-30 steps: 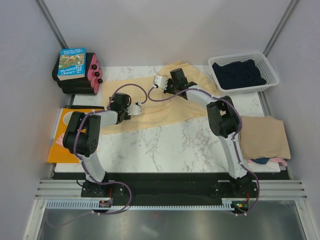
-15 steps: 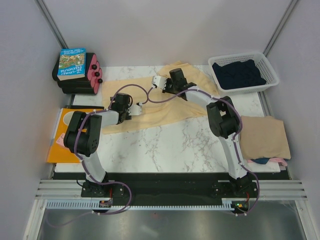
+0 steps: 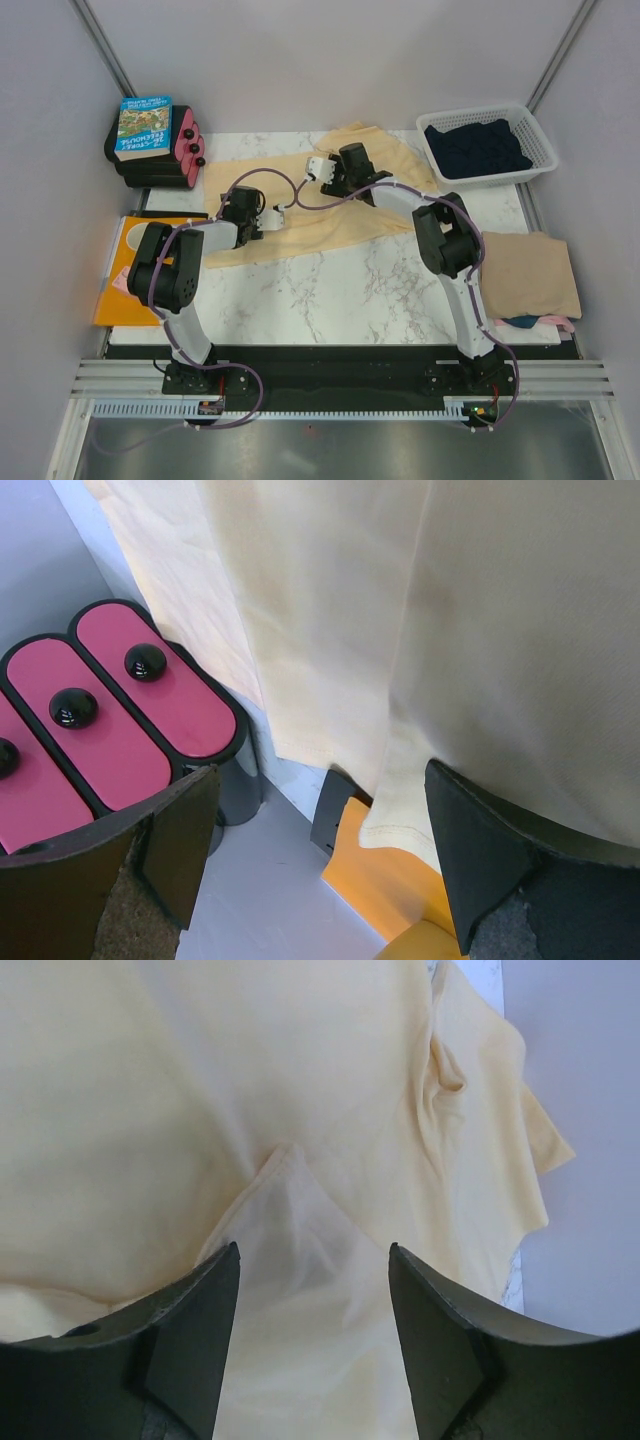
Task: Fold and stack the t-shirts
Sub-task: Fold the flattened tshirt in 1/3 of the way
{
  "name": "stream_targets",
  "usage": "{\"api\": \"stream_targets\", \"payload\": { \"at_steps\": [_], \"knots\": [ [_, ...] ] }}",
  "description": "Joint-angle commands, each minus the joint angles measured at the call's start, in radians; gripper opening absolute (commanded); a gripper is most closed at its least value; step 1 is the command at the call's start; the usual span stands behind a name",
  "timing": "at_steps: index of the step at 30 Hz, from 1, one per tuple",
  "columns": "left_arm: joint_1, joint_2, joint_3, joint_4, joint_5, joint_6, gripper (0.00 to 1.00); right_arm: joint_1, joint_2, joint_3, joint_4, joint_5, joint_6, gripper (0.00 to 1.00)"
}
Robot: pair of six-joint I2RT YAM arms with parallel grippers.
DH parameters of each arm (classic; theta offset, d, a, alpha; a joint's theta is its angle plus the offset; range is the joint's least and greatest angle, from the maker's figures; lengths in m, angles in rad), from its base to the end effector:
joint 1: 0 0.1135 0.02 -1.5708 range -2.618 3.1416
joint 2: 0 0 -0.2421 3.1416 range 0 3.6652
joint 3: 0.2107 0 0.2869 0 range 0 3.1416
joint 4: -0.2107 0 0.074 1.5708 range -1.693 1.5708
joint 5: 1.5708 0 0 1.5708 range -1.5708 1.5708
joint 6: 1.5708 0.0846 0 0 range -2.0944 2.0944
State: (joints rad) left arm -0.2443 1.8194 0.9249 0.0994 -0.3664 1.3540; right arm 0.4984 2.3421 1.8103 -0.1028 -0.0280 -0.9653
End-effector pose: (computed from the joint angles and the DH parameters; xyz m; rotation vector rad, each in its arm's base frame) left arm 0.4043 -0.0695 0.0577 1.6652 1.8848 0.9347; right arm 0.5159 0.2835 0.1025 -1.4915 1.6370 -0.2289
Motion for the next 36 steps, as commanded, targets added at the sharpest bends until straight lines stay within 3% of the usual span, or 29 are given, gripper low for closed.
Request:
{"api": "stream_targets", "payload": {
  "at_steps": [1, 7, 10, 11, 12, 13, 14, 15, 16, 17, 18, 19, 36],
  "knots": [
    [-0.007, -0.061, 0.028, -0.029, 0.003, -0.012, 0.9, -0.027, -0.168, -0.042, 0.046, 0.06, 0.086, 0.69],
    [-0.006, -0.173, 0.048, -0.118, 0.017, -0.021, 0.91, -0.115, -0.335, -0.127, -0.093, 0.071, 0.115, 0.68],
    [-0.007, -0.207, 0.051, -0.185, 0.035, -0.041, 0.91, -0.165, -0.401, -0.18, -0.231, 0.03, 0.105, 0.62],
    [-0.007, -0.232, 0.048, -0.203, 0.044, -0.046, 0.91, -0.178, -0.417, -0.196, -0.262, 0.031, 0.102, 0.53],
    [-0.007, -0.242, 0.04, -0.217, 0.066, -0.047, 0.91, -0.19, -0.44, -0.235, -0.288, 0.031, 0.097, 0.23],
    [-0.007, -0.253, 0.02, -0.255, 0.082, -0.046, 0.91, -0.213, -0.449, -0.252, -0.357, -0.011, 0.082, 0.06],
    [-0.007, -0.268, 0.002, -0.262, 0.096, -0.041, 0.9, -0.224, -0.457, -0.273, -0.374, -0.015, 0.064, 0.0],
    [-0.007, -0.29, -0.017, -0.267, 0.119, -0.036, 0.86, -0.234, -0.469, -0.314, -0.389, -0.019, 0.054, 0.0],
    [-0.007, -0.299, -0.052, -0.282, 0.132, -0.023, 0.76, -0.253, -0.472, -0.328, -0.434, -0.027, 0.042, 0.0],
    [-0.007, -0.305, -0.067, -0.291, 0.144, -0.018, 0.53, -0.261, -0.477, -0.344, -0.442, -0.03, 0.034, 0.0],
    [-0.007, -0.308, -0.083, -0.293, 0.159, -0.016, 0.07, -0.27, -0.483, -0.368, -0.451, -0.039, 0.031, 0.0],
    [-0.007, -0.308, -0.104, -0.308, 0.165, -0.019, 0.02, -0.282, -0.484, -0.376, -0.477, -0.049, 0.025, 0.0],
    [-0.006, -0.164, -0.095, -0.359, 0.238, -0.042, 0.02, -0.308, -0.397, -0.42, -0.508, -0.049, 0.045, 0.0]
  ]
}}
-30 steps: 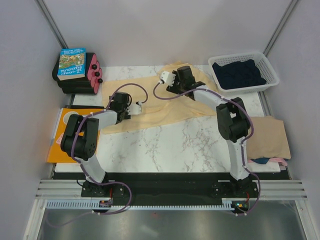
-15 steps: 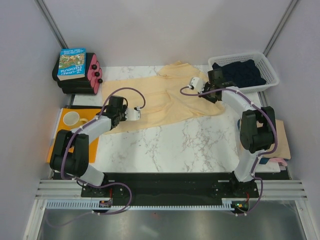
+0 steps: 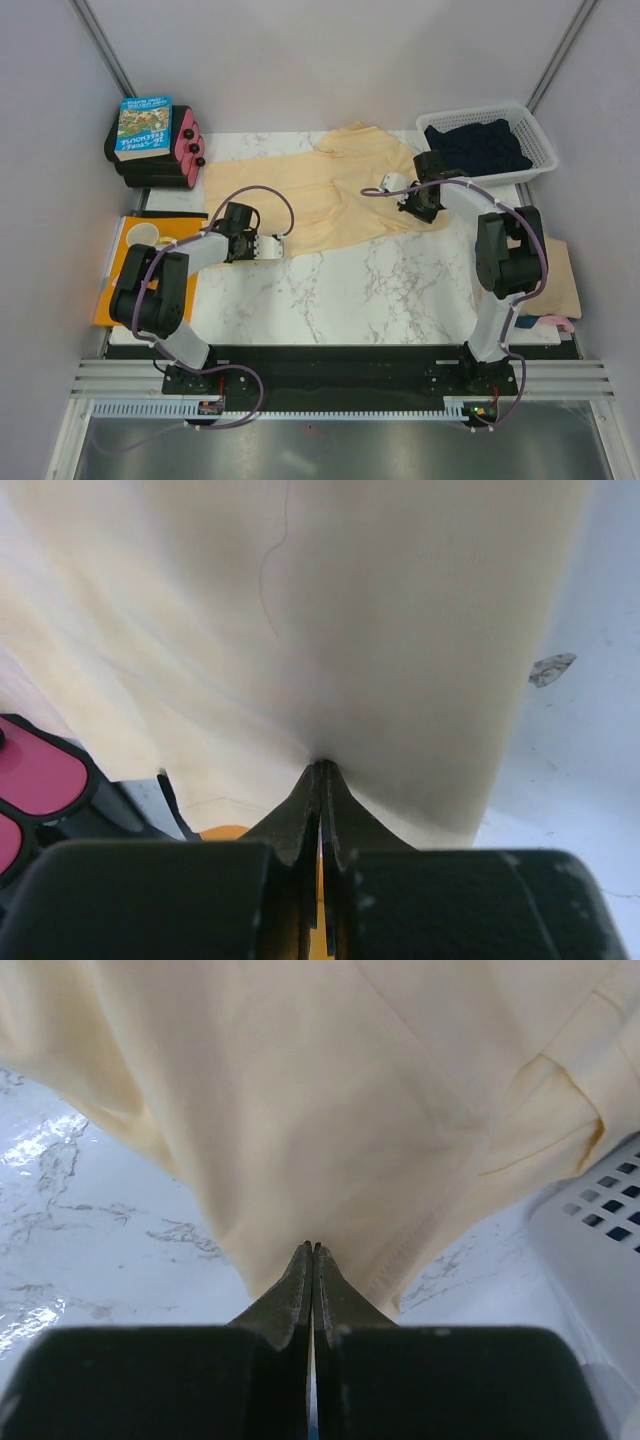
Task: Fold and stack the t-shirts
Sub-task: Fold the flattened tshirt in 1/3 of the way
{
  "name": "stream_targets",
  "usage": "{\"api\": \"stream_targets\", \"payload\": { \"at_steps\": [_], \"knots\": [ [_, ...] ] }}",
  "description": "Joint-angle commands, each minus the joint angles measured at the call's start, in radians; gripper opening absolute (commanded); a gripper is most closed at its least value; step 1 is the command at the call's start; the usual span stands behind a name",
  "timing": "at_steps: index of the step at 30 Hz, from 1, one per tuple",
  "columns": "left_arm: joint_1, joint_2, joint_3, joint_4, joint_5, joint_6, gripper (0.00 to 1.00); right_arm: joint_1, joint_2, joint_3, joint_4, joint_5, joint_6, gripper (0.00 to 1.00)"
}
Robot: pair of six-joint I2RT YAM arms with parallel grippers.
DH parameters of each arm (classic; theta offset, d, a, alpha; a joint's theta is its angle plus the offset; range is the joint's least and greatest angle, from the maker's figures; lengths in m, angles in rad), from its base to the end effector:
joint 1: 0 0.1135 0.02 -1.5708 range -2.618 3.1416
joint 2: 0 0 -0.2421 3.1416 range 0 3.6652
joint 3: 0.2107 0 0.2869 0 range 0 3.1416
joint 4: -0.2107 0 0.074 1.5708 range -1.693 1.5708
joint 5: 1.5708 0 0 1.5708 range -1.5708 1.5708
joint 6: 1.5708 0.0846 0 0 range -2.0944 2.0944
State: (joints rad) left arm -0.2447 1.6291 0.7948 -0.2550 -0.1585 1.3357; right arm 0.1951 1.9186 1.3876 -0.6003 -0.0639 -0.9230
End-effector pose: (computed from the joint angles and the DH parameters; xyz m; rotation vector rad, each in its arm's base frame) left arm 0.3331 -0.0694 0.0480 1.9237 1.9811 0.5391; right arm 0.4328 0.0910 0.1074 -1.4513 2.2833 -0.1343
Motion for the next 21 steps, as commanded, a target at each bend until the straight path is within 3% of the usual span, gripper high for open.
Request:
{"api": "stream_targets", "payload": {
  "at_steps": [1, 9, 21],
  "knots": [
    [-0.005, 0.035, 0.034, -0.003, 0.03, -0.024, 0.02, -0.005, 0.034, 0.002, -0.01, -0.01, 0.0, 0.0],
    [0.011, 0.118, 0.017, 0.034, -0.026, 0.005, 0.02, -0.045, 0.092, 0.004, 0.004, 0.056, -0.019, 0.0],
    [0.061, 0.055, -0.049, -0.064, 0.017, 0.056, 0.02, -0.112, 0.068, -0.03, -0.006, 0.086, -0.062, 0.0]
  ]
}}
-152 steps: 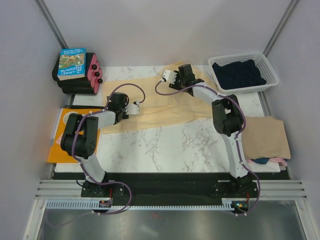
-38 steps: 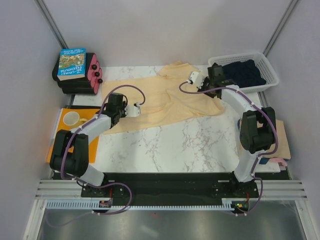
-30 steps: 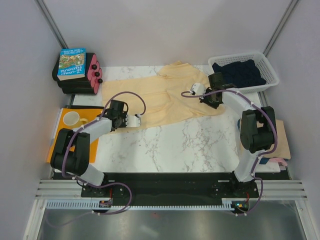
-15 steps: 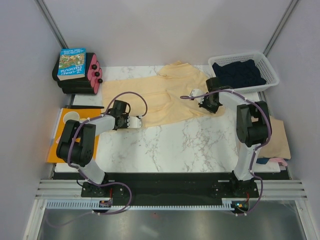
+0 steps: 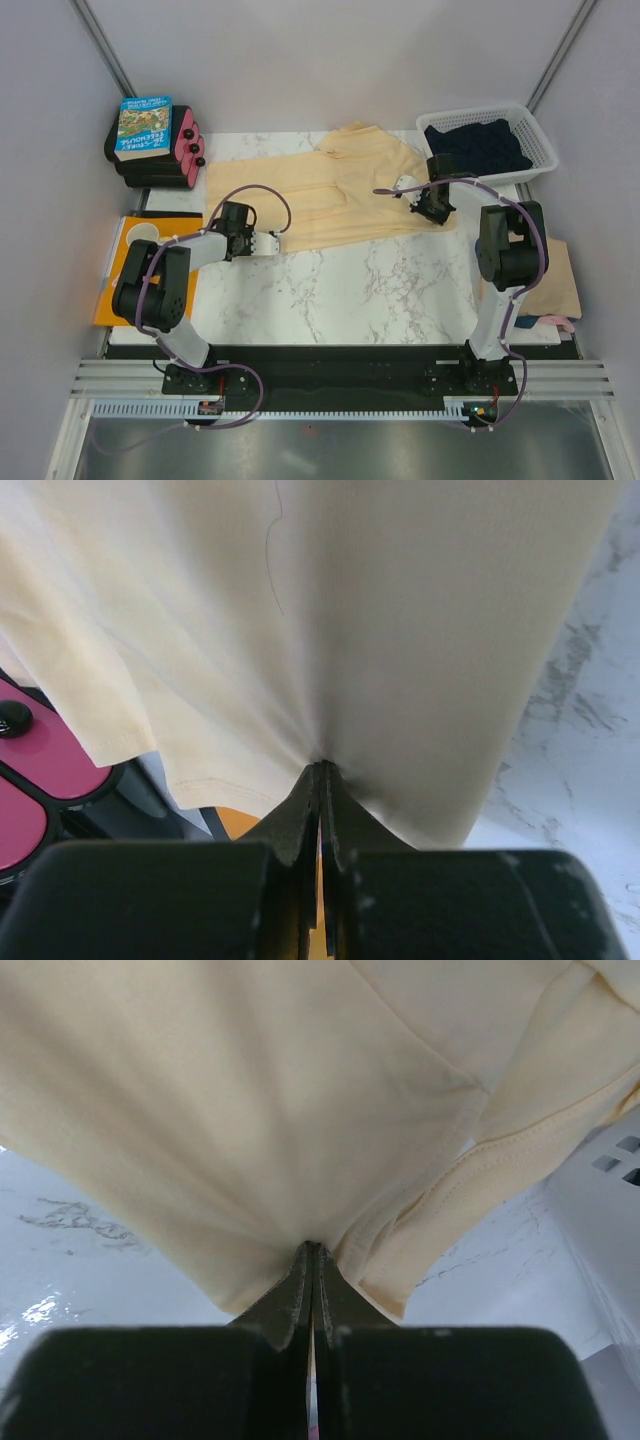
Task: Fold and stack the t-shirts
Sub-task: Fold the flattened tshirt in 1/3 of the way
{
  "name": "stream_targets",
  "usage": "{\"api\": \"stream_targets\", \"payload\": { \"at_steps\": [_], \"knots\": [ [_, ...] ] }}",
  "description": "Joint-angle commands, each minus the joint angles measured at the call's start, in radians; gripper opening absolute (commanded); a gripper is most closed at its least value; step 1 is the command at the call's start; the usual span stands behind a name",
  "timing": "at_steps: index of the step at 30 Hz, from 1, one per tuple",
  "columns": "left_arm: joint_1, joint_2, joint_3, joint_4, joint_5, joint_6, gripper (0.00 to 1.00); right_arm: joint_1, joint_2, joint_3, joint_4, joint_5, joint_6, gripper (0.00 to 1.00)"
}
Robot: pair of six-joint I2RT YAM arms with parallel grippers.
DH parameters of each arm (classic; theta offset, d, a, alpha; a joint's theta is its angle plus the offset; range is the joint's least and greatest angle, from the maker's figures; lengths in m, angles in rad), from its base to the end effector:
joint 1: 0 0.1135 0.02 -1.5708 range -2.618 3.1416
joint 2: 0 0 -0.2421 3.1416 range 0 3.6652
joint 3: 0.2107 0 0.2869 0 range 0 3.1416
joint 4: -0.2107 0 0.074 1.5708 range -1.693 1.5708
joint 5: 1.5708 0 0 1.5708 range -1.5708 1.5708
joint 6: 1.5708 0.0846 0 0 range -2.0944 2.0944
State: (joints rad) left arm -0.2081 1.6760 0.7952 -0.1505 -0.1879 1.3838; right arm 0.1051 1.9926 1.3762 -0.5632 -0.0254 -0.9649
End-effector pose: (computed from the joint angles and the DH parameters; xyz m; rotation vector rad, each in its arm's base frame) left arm 0.3467 -0.0571 0.0413 1.8978 1.9575 0.6316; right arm 0.4405 0.0486 0.0746 -1.4177 2.3784 -0.1967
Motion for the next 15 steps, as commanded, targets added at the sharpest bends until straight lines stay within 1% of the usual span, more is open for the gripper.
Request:
{"api": "stream_targets", "payload": {
  "at_steps": [1, 3, 4, 5, 6, 8, 12, 14, 15],
  "knots": [
    [0.026, -0.001, -0.044, -0.172, 0.047, 0.003, 0.02, -0.019, -0.012, 0.001, -0.05, 0.041, -0.017, 0.04],
    [0.026, -0.013, -0.016, -0.17, 0.047, -0.018, 0.02, -0.013, -0.021, 0.021, -0.07, 0.027, -0.012, 0.17],
    [0.026, -0.037, 0.007, -0.169, 0.057, -0.037, 0.02, -0.01, -0.04, 0.041, -0.078, 0.004, -0.015, 0.27],
    [0.026, -0.054, 0.018, -0.167, 0.065, -0.046, 0.02, -0.01, -0.051, 0.047, -0.081, -0.005, -0.018, 0.31],
    [0.026, -0.073, 0.028, -0.167, 0.08, -0.054, 0.02, -0.008, -0.064, 0.058, -0.083, -0.022, -0.021, 0.4],
    [0.022, -0.125, 0.062, -0.167, 0.09, -0.08, 0.02, 0.002, -0.1, 0.072, -0.084, -0.03, -0.028, 0.46],
    [0.019, -0.225, 0.082, -0.167, 0.108, -0.062, 0.03, 0.019, -0.161, 0.113, -0.121, -0.074, -0.043, 0.51],
    [0.018, -0.286, 0.072, -0.169, 0.119, -0.029, 0.13, 0.037, -0.208, 0.104, -0.15, -0.103, -0.083, 0.52],
    [0.018, -0.304, 0.065, -0.17, 0.133, -0.016, 0.19, 0.045, -0.247, 0.078, -0.161, -0.108, -0.109, 0.53]
  ]
}}
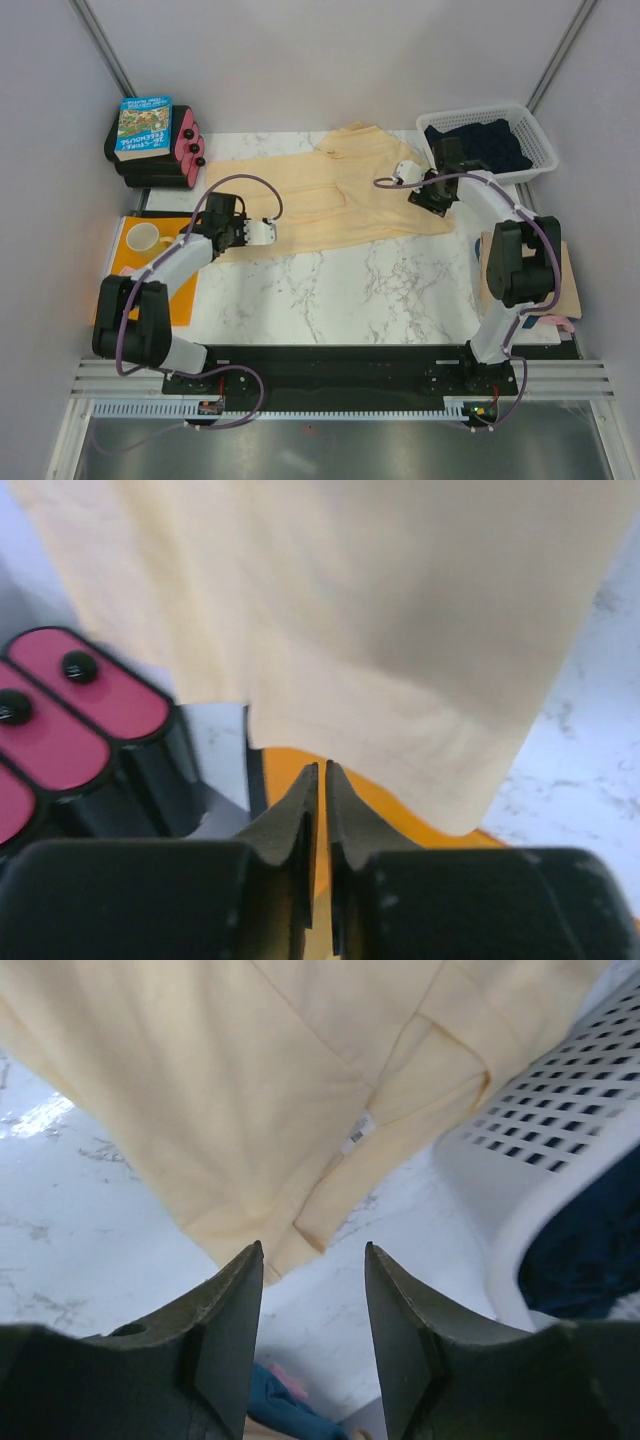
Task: Fold and stack the t-shirts
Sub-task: Fold the flattened tshirt in 1/3 of the way
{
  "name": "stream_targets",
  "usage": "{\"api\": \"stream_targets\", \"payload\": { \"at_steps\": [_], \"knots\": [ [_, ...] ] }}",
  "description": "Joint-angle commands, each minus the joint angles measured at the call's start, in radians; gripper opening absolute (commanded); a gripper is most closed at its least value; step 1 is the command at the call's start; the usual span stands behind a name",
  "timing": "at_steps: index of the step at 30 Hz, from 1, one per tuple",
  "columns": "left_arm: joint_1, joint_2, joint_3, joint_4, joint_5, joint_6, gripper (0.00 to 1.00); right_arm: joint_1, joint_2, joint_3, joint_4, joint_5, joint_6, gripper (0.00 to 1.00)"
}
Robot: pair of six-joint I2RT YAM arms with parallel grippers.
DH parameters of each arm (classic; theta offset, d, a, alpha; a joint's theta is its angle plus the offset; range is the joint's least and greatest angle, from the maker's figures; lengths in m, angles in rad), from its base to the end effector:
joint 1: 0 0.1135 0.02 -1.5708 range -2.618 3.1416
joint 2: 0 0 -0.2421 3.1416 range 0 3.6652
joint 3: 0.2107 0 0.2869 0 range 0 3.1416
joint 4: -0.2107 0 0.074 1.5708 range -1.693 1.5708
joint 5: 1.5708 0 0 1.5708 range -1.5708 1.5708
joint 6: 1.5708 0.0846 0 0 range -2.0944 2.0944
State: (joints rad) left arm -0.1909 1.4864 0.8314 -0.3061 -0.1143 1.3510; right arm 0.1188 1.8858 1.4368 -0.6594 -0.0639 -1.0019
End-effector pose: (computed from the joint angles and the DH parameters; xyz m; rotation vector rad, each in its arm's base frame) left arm 0.3446 -0.0568 0.1019 1.8006 1.9214 0.5800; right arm 0.4407 0.0580 0.1342 -1.4470 2.2681 -0.1929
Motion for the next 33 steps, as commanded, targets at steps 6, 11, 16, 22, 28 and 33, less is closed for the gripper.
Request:
{"api": "stream_targets", "payload": {
  "at_steps": [6, 11, 16, 22, 28, 33],
  "knots": [
    [0.001, -0.224, -0.112, -0.011, 0.094, 0.157, 0.42, 0.088, -0.29, -0.243, -0.082, -0.09, -0.309, 0.54],
    [0.001, -0.261, -0.254, 0.027, 0.1, 0.226, 0.54, 0.094, -0.324, -0.371, -0.062, -0.077, -0.412, 0.57],
    [0.001, -0.264, -0.359, 0.1, 0.105, 0.279, 0.74, 0.096, -0.289, -0.429, 0.05, -0.048, -0.435, 0.58],
    [0.001, -0.195, -0.417, 0.266, 0.071, 0.309, 0.75, 0.096, -0.182, -0.421, 0.18, -0.005, -0.438, 0.58],
    [0.001, -0.043, -0.377, 0.398, 0.016, 0.283, 0.75, 0.101, -0.061, -0.354, 0.233, 0.004, -0.423, 0.58],
    [0.001, 0.003, -0.344, 0.409, 0.018, 0.28, 0.74, 0.108, -0.011, -0.34, 0.264, 0.024, -0.445, 0.58]
  ]
}}
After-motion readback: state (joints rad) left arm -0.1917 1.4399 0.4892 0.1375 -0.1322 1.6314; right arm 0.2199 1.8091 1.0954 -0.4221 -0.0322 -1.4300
